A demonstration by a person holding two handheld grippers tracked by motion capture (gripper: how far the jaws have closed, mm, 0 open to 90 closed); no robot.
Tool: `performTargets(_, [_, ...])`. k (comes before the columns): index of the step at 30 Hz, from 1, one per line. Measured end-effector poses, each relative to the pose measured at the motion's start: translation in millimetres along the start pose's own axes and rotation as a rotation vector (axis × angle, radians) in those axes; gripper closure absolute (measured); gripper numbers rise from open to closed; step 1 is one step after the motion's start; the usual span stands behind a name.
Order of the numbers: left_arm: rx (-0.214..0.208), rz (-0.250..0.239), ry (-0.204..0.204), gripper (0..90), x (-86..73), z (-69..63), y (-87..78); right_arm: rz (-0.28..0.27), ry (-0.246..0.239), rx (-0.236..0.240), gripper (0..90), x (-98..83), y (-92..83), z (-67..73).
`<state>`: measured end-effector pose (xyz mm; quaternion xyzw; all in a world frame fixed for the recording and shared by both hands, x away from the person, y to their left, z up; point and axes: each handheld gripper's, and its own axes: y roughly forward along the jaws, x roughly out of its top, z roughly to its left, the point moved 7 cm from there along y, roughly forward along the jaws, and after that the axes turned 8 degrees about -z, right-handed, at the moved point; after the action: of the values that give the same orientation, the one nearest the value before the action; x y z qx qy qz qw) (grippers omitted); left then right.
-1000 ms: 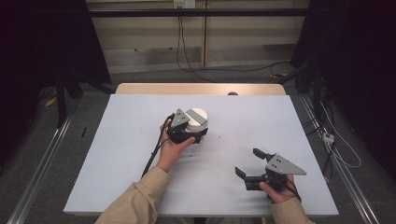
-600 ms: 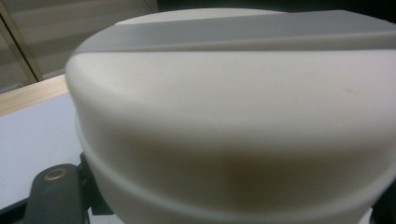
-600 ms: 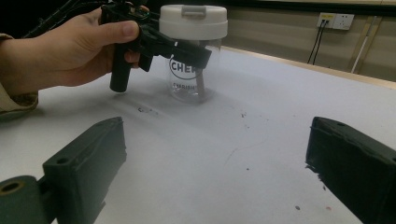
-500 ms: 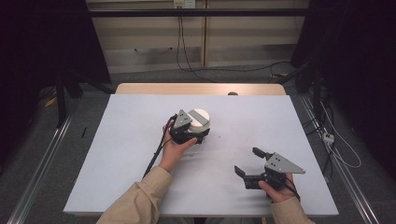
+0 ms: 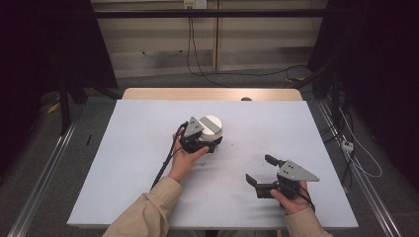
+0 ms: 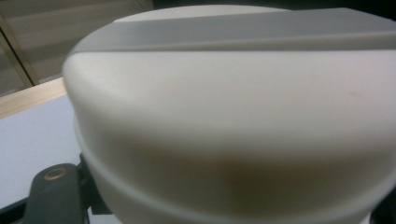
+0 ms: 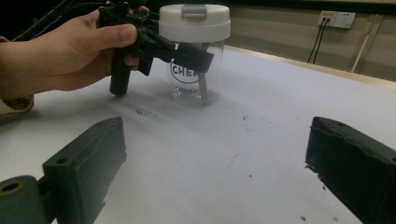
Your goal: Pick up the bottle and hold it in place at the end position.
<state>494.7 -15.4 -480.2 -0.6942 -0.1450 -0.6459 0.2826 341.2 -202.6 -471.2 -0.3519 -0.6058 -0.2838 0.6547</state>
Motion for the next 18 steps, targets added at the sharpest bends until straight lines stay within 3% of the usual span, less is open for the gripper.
performTargets(14, [-0.005, -0.003, -0.011, 18.5, -1.6, 0.1, 0.3, 0.024, 0.049, -0.037, 3.9, 14.3, 25.6, -0.9])
performTargets(18, [-0.004, 0.001, -0.011, 18.5, -2.0, 0.1, 0.2, 0.025, 0.062, -0.026, 11.2, 20.9, 34.4, 1.1])
